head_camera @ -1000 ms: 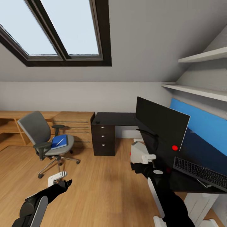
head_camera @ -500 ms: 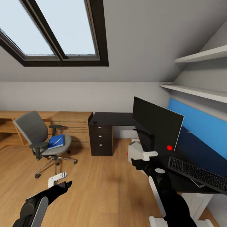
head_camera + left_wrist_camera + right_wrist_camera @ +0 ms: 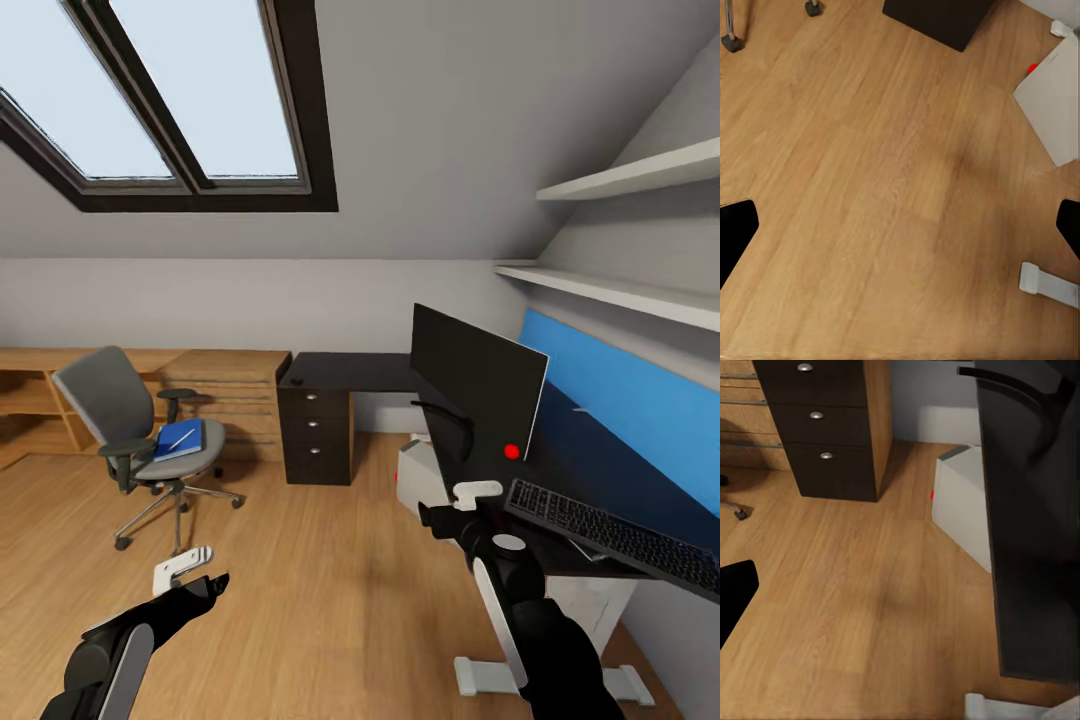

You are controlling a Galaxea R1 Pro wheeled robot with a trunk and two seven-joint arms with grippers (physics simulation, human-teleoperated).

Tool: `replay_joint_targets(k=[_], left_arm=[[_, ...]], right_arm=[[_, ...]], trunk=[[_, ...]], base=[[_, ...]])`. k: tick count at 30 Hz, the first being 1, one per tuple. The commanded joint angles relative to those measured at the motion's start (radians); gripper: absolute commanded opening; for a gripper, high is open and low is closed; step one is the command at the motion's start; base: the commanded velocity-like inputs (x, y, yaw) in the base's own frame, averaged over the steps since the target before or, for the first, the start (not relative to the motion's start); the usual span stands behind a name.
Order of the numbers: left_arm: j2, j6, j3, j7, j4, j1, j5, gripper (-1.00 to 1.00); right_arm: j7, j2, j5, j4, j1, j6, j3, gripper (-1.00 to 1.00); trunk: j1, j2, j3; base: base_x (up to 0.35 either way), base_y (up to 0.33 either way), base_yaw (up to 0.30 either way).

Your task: In the bedroom, organize the workspace by keeping the computer under the desk, ensuring the monitor is on the desk, placing the keyboard on the desk next to the monitor, placing the mouse on the desk next to the keyboard, moving the folder from the swivel chair onto the desk next to the mouse, stacking the notebook on top of the folder with the pen on top of the notebook, and positioning the swivel chair next to the desk.

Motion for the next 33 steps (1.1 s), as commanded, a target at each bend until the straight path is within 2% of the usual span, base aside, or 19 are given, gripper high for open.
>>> replay_joint_targets(k=[1, 8, 23, 33], left_arm=[[0.000, 0.005, 0.000, 0.009, -0.001, -0.001, 0.011, 1.00], [0.001, 0.003, 0.000, 0.010, -0.002, -0.001, 0.010, 1.00], [0.002, 0.003, 0.001, 0.010, -0.003, -0.001, 0.010, 1.00], [0.002, 0.003, 0.003, 0.010, -0.003, -0.001, 0.010, 1.00]], right_arm=[[-0.002, 0.000, 0.002, -0.001, -0.001, 0.005, 0.000, 1.00], [-0.002, -0.002, 0.001, -0.001, -0.001, 0.005, -0.004, 1.00], [-0.001, -0.002, 0.000, 0.000, -0.001, 0.004, -0.008, 1.00], [-0.001, -0.002, 0.001, 0.002, -0.001, 0.004, -0.044, 1.00]], trunk=[[0.000, -0.001, -0.001], [0.000, -0.001, -0.001], [0.000, -0.001, -0.001], [0.000, -0.001, -0.001]], base=[[-0.236, -0.218, 0.000], [-0.167, -0.279, 0.000], [-0.017, -0.336, 0.000], [0.000, -0.342, 0.000]])
